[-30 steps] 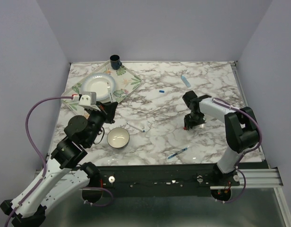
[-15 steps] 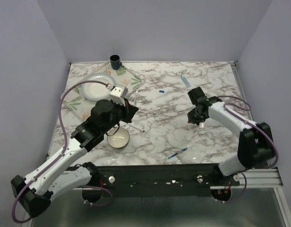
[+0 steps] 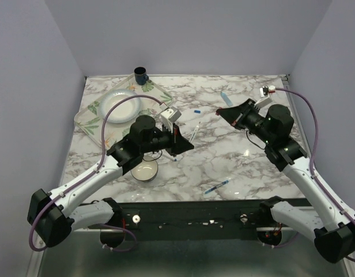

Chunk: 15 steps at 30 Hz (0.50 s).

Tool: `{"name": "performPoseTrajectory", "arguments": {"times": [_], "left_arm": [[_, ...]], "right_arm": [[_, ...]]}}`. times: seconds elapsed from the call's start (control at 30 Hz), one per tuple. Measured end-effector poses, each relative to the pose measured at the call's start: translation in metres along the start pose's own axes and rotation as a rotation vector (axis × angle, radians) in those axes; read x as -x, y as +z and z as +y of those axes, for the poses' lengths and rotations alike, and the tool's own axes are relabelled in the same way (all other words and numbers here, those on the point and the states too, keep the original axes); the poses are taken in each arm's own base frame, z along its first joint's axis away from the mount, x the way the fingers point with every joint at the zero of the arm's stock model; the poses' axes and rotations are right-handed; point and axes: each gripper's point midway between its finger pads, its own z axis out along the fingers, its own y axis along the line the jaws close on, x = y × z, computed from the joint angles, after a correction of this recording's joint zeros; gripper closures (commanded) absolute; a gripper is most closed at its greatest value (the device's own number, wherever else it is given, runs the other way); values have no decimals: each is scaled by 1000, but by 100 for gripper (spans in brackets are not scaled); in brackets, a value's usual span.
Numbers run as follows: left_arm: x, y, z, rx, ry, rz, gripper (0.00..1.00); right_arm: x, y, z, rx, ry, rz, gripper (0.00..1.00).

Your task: Insert the pens into the pen caps

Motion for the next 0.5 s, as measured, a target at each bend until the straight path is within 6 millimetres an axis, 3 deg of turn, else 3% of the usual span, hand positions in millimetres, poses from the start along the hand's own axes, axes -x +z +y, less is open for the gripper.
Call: {"name": "performPoseTrajectory", "arguments": {"times": [0.1, 0.23, 0.5], "left_arm": [[-10, 0, -7, -54, -20, 19, 100], [-5, -3, -16, -96, -13, -1, 100], [9, -17, -31, -133, 22, -62, 100]], "right_arm": [[-6, 5, 29, 145, -22, 17, 99], [-25, 10, 63, 298, -31, 59, 99], [-40, 10, 92, 408, -55, 86, 99]]}}
